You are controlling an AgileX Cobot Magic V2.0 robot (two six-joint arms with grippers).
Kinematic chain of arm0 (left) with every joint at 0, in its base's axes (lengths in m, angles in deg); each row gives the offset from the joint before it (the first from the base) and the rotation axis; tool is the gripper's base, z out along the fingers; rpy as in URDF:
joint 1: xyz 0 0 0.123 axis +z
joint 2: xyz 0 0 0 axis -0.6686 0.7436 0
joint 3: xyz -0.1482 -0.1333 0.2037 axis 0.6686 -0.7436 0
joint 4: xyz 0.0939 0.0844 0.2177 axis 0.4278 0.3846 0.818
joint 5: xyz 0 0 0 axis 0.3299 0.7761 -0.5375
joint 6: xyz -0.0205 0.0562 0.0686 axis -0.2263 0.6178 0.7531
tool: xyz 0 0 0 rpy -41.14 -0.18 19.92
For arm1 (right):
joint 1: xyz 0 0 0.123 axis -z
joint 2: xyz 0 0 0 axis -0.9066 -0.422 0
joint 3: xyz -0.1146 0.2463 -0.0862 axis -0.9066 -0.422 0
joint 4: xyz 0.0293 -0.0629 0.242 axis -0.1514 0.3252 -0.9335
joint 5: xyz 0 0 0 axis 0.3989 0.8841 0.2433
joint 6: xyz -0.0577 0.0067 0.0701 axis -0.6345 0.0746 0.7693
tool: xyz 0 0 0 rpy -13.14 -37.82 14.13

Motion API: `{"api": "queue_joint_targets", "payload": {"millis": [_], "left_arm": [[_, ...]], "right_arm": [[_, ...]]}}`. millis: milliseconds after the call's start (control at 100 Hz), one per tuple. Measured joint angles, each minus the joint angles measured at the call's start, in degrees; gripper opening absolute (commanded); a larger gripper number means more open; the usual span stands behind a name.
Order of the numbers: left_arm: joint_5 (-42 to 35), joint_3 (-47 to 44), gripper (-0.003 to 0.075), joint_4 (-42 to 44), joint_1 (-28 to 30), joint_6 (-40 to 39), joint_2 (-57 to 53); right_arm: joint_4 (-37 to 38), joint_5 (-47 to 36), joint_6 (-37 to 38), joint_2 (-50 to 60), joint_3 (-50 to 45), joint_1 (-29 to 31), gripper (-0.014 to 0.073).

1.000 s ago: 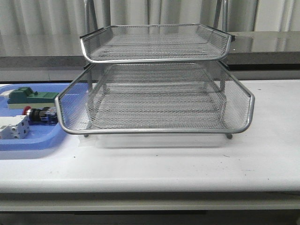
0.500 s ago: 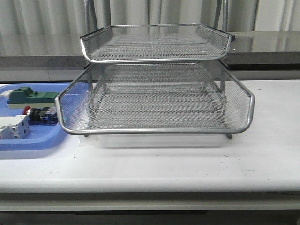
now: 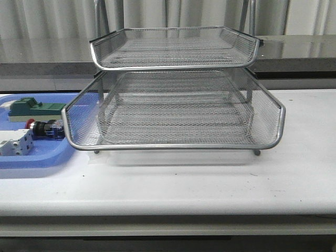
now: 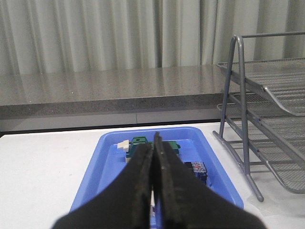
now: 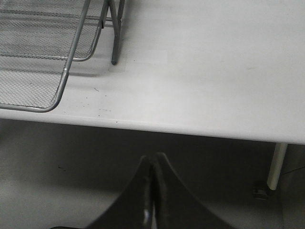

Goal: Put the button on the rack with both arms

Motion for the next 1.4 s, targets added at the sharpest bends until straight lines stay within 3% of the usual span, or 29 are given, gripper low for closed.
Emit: {"api": "queue_joint_targets", "payload": {"millis": [660,780,1020,1270,1400], "left_arm": [[-2.45,0.0,-0.002,-0.26,0.0,0.0,0.0],[-2.49,0.11,-0.002,-3.9,0.0,0.0,0.0],[10.15,10.29,-0.002,-8.34,0.0,0.0,5.62],[24.43,28.99,-0.002,-8.23,0.0,0.0,26.21],[33.13,39.55,-0.002,-7.99,0.0,4.22,38.27]], "right_arm": [[0.0,0.0,0.0,0.0,0.0,0.0,-0.0069],[0.0,0.0,0.0,0.0,0.0,0.0,-0.0069],[-0.08,0.0,0.0,0.0,0.0,0.0,-0.0069],[-0.08,0.0,0.0,0.0,0.0,0.0,-0.0069],[-0.08,0.0,0.0,0.0,0.0,0.0,-0.0069]]}}
